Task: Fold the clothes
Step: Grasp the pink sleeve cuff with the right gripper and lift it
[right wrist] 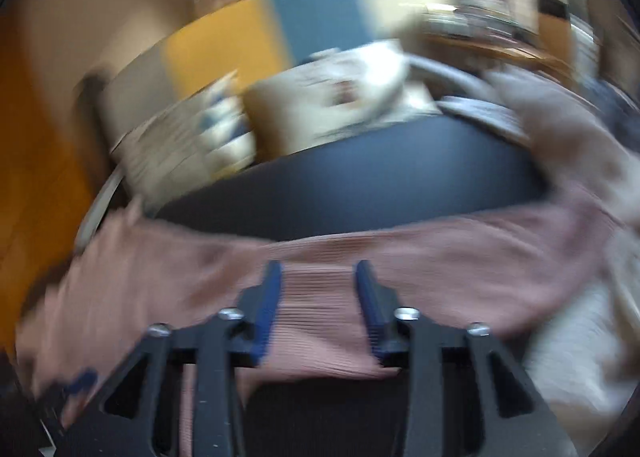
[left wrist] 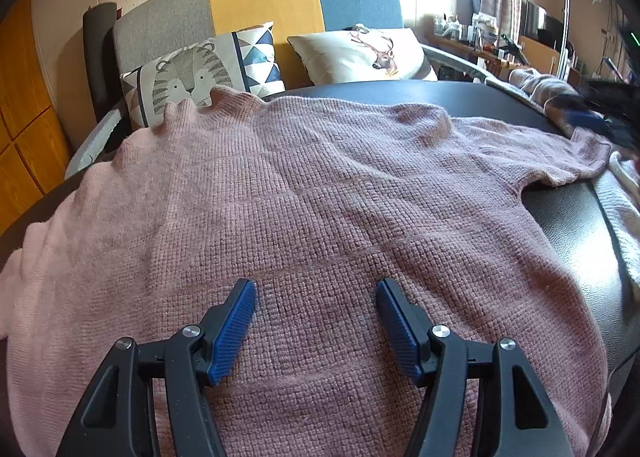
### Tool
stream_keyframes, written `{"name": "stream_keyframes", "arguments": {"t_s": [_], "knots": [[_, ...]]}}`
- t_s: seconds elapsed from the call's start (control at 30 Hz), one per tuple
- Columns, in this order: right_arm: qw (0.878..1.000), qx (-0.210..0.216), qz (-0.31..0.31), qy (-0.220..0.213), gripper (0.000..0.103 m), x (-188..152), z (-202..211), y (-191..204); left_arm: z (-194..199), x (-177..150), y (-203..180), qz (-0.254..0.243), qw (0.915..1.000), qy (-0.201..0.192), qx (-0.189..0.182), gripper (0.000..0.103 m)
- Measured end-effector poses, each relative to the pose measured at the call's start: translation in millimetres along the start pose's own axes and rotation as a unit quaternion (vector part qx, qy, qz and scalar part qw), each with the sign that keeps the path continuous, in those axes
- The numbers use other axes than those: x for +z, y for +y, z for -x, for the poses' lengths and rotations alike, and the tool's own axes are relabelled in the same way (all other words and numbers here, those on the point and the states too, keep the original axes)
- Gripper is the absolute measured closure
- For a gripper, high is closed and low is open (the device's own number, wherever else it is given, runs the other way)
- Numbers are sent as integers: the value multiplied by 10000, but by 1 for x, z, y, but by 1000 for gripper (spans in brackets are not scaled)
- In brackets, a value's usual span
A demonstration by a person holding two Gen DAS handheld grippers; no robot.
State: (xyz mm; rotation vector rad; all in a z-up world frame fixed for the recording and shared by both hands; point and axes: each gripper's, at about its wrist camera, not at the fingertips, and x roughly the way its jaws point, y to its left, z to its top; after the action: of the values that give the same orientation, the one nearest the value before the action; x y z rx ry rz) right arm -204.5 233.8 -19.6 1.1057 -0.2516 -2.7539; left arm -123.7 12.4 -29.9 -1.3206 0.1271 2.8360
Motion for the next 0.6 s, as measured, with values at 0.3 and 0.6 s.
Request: {"name": "stream_keyframes", "arguments": {"t_s": [0.3, 0.6], "knots": [[9877, 294, 1277, 852, 83, 6, -92, 66, -28, 24, 30, 401, 9964, 201, 715, 38], [9947, 152, 550, 855, 85, 15, -101, 31, -29, 18, 27, 272, 9952, 115, 933, 37]]}}
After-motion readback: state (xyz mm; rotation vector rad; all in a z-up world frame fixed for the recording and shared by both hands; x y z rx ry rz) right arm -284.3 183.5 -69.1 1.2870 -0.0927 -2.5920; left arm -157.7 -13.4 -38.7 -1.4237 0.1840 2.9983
